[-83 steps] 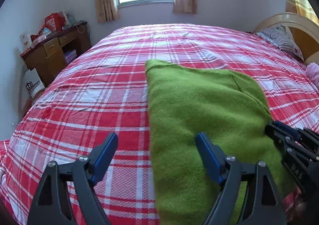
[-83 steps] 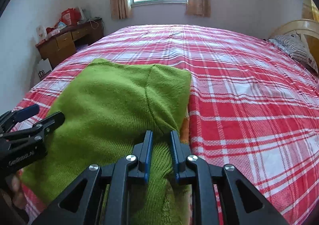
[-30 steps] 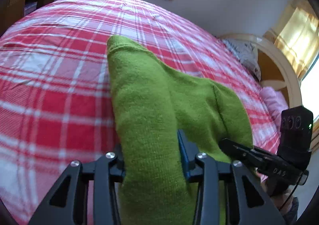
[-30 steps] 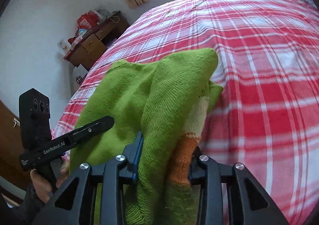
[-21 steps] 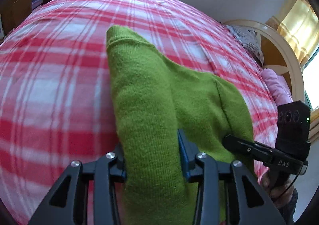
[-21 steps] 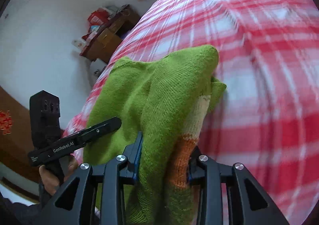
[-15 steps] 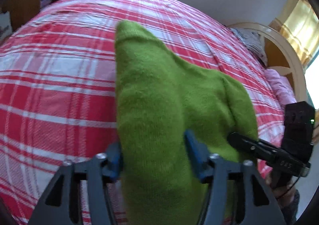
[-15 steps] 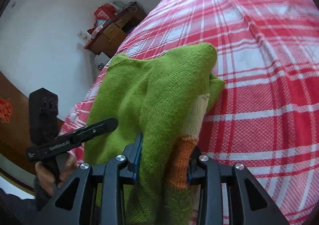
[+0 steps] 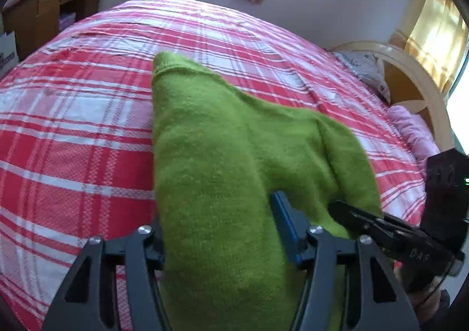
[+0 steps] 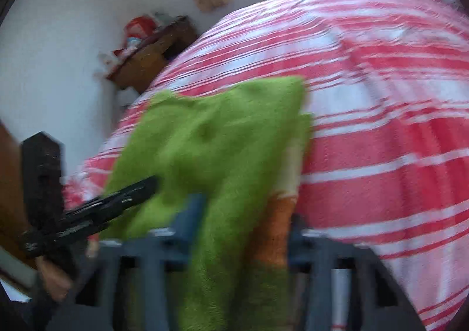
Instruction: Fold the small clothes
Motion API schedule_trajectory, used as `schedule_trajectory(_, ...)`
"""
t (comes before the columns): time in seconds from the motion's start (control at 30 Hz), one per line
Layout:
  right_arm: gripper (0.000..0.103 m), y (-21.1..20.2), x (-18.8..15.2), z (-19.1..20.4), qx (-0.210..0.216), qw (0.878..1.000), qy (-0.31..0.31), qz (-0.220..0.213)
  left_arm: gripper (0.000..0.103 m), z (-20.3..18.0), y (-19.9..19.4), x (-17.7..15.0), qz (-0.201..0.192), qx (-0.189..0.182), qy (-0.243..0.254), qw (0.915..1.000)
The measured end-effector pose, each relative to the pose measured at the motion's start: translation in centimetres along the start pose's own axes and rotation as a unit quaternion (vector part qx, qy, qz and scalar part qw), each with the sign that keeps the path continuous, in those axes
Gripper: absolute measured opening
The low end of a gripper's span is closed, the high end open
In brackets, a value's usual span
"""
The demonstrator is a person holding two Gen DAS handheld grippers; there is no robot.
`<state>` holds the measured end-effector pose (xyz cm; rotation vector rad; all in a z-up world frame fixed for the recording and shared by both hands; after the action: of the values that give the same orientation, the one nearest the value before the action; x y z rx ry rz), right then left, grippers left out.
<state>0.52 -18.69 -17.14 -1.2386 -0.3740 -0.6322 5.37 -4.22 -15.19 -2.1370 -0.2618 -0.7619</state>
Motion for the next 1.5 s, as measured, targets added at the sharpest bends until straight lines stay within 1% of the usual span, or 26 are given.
schedule_trajectory(0.07,0.038,-0.4,0.1,0.9,-0.037,0.999,-0.023,-0.01,0.052,-0.1,-0.3,0.1,-0.001,0.005,0.001,1.0)
schedule_trajectory(0.13,0.035,-0.9,0.3,1.5,-0.058,0.998,-0.034,-0.017,0.041,-0.3,-1.1,0.2,-0.006,0.01,0.004,0.9999)
schedule_trajectory(0.2,0.034,-2.0,0.3,2.7,-0.072,0.996,-0.05,-0.033,0.039,-0.4,-2.0,0.1,-0.009,0.019,0.01,0.9997)
schedule_trajectory(0.33,0.032,-4.0,-0.1,5.4,-0.043,0.996,-0.059,-0.049,0.038,0.5,-4.4,0.2,-0.033,0.033,0.001,0.9989)
schedule_trajectory(0.4,0.032,-4.4,-0.2,6.9,-0.037,0.995,-0.068,-0.056,0.037,1.2,-5.7,0.5,-0.046,0.039,-0.007,0.9981)
schedule_trajectory(0.5,0.032,-4.6,0.1,9.6,-0.013,0.994,-0.083,-0.063,0.037,2.6,-7.7,0.8,-0.065,0.059,-0.015,0.996)
schedule_trajectory(0.6,0.032,-4.2,0.6,12.8,0.005,0.991,-0.114,-0.064,0.037,4.9,-9.7,0.8,-0.078,0.075,-0.038,0.9934)
schedule_trajectory(0.73,0.032,-3.0,0.8,17.1,0.029,0.987,-0.145,-0.059,0.037,8.3,-12.3,0.7,-0.095,0.103,-0.063,0.9881)
schedule_trajectory(0.93,0.032,-1.0,0.5,23.5,0.066,0.978,-0.188,-0.054,0.037,12.5,-15.2,0.7,-0.11,0.151,-0.087,0.9785)
schedule_trajectory(1.13,0.032,1.5,1.1,28.9,0.097,0.971,-0.214,-0.054,0.037,16.8,-16.8,2.3,-0.128,0.192,-0.106,0.9673)
schedule_trajectory(1.3,0.032,4.0,2.8,33.3,0.111,0.962,-0.239,-0.074,0.037,20.3,-17.5,4.5,-0.144,0.219,-0.105,0.9592)
schedule_trajectory(1.43,0.031,6.4,4.2,35.1,0.113,0.958,-0.247,-0.093,0.037,23.1,-17.3,6.1,-0.149,0.24,-0.099,0.954)
schedule_trajectory(1.5,0.031,8.1,5.1,35.9,0.104,0.953,-0.26,-0.114,0.037,24.4,-16.7,7.0,-0.151,0.25,-0.1,0.9512)
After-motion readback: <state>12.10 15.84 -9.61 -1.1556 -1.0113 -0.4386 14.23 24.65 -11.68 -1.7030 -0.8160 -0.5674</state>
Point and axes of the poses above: each gripper's, at about its wrist camera, not at the fingertips, and y roughly the way its jaws point, z to its left, x to its top, the point moved 9 cm from there along y, roughly the way its jaws point, and after that the axes turned 11 degrees about -x, right-handed, at the moved point
